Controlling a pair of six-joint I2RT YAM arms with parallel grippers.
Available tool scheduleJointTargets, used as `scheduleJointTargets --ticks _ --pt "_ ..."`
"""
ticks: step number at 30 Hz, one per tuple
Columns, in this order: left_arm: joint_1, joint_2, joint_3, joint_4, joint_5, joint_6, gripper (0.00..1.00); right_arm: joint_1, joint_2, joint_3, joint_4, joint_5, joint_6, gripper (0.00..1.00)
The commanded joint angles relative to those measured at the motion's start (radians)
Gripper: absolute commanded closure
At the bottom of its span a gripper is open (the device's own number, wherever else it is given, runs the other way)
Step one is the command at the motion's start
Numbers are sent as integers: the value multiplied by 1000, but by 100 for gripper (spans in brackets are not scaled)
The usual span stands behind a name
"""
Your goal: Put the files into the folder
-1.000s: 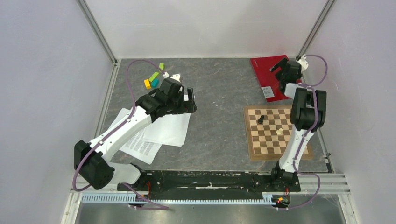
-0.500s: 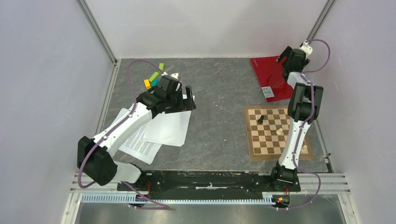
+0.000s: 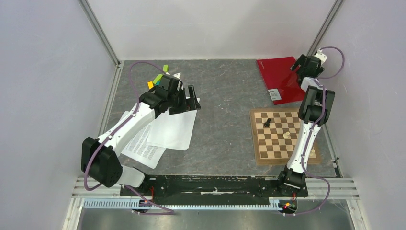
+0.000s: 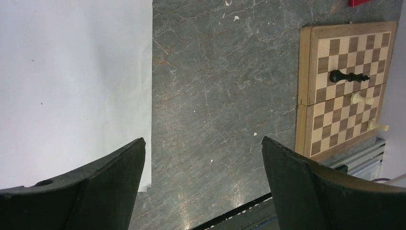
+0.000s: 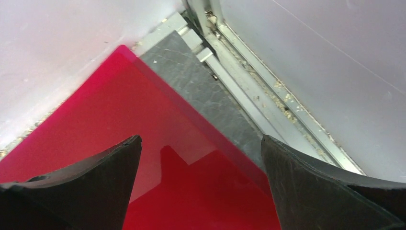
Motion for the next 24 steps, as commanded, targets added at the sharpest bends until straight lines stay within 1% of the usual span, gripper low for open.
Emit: scheduleJointTargets --ticks 1,8,14,19,24 --pt "13 26 13 48 60 -9 4 -10 25 60 -4 -68 21 2" --pt "24 43 17 53 90 -18 5 -11 38 32 -16 -119 75 2" --pt "31 40 18 54 97 -23 5 -4 42 8 -25 -208 139 2" --pt "35 34 16 57 110 -27 5 31 6 -35 -51 -191 110 2" --pt "38 20 7 62 120 -31 5 41 -7 -58 -72 -223 139 2"
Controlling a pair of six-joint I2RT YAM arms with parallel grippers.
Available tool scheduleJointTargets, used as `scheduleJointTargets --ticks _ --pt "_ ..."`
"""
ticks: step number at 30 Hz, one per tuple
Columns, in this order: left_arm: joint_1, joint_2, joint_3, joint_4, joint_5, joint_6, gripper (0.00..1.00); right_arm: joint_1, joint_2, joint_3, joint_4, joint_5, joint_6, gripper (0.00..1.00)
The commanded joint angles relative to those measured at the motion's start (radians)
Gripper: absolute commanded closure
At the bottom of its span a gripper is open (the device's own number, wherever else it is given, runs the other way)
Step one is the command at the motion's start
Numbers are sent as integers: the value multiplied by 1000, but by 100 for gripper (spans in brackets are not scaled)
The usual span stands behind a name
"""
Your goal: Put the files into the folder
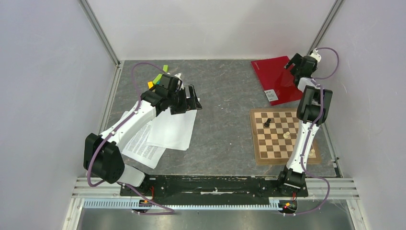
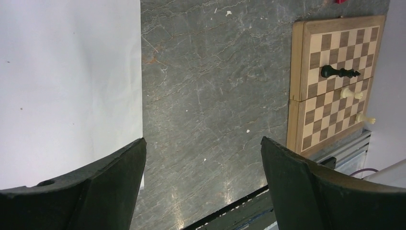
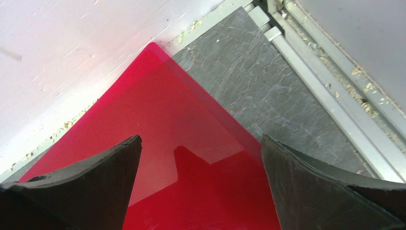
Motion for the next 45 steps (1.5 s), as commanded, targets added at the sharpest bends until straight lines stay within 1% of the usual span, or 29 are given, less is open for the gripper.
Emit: scheduleJointTargets --ticks 1,6,15,25,35,39,42,45 --pt "8 -25 4 33 36 -27 6 29 -22 -42 -124 -66 46 2" --pt "17 -35 -3 41 40 -35 6 83 -64 -92 -161 -55 55 2" --pt "30 -46 -35 59 54 -62 6 201 -152 -222 -170 -48 106 2" --pt "59 -76 -88 79 29 -125 6 363 -222 -309 -200 -71 157 2" --pt "65 -67 -143 135 -74 -274 6 560 -353 -508 -188 -86 183 2" --pt "66 -61 -162 138 -128 -298 6 614 -411 -610 -150 -83 186 2" --pt "65 -75 -194 135 -183 -314 6 657 -438 -655 -148 -80 158 2" --pt "65 -74 -228 144 -196 -323 6 685 -456 -673 -172 -47 114 2"
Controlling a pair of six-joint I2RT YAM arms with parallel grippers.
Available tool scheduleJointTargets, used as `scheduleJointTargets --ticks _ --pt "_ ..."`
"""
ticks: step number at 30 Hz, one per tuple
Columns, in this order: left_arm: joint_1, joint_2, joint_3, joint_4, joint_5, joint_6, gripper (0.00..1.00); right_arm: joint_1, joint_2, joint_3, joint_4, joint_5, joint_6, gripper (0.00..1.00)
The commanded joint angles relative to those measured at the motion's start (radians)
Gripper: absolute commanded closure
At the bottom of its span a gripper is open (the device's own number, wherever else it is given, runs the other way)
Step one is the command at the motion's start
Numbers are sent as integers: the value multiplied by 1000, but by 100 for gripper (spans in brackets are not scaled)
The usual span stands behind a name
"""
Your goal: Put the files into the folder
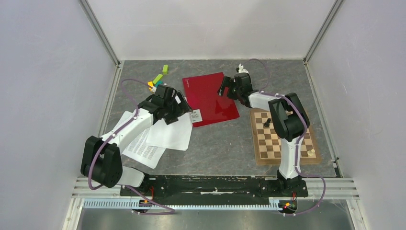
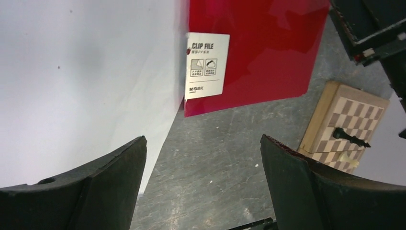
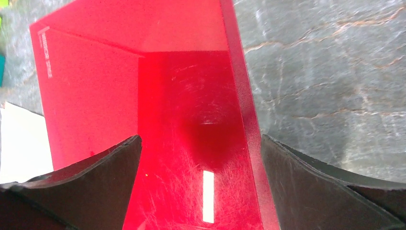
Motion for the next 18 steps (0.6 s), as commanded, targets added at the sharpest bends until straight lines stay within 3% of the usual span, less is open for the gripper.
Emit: scheduleJointTargets --ticks 1,9,14,18 --pt "4 -21 -42 32 -92 -55 6 32 -18 -66 -117 9 -44 2" --pt "17 92 0 146 -29 21 9 33 -211 -61 -214 55 -72 2" --pt "113 278 234 175 77 121 9 98 -420 -315 -57 -73 81 2" --pt "145 474 504 173 74 230 9 239 -549 -524 85 -56 229 2"
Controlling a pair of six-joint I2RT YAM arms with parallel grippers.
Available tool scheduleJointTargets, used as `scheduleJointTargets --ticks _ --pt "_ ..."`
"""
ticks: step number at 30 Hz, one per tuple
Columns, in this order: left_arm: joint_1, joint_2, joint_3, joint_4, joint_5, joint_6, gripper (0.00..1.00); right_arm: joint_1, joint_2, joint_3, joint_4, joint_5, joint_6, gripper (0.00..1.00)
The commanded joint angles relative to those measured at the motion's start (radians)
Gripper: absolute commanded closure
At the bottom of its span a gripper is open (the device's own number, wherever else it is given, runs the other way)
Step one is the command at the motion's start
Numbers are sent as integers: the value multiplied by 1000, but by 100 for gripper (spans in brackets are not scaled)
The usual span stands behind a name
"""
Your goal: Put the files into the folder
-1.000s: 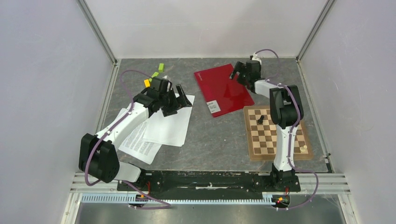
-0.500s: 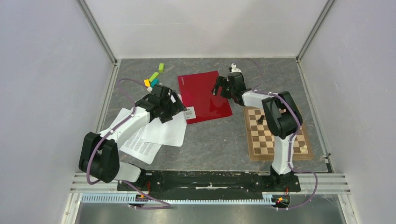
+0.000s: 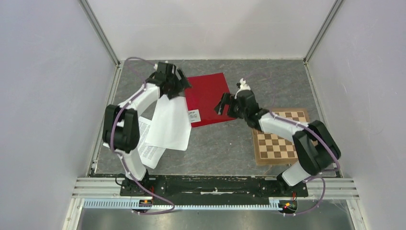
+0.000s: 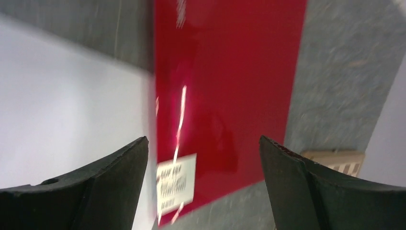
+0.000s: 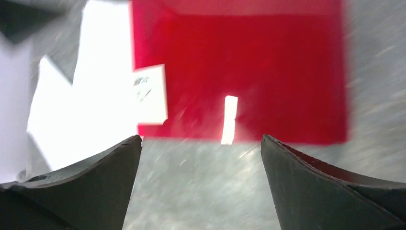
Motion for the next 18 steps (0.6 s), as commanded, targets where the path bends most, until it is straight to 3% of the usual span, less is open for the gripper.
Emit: scheduleJointTargets --ticks 1,5,9,13,18 --pt "42 179 280 102 40 168 9 160 -128 -220 203 -34 222 2" --pt "62 380 535 106 8 265 9 301 -158 -312 344 19 327 2" --pt "83 603 822 49 59 288 10 363 -127 -363 467 40 397 2" --pt "91 741 953 68 43 245 9 373 -64 -384 566 49 446 2" --pt "101 837 1000 62 74 127 10 389 0 -380 643 49 471 2"
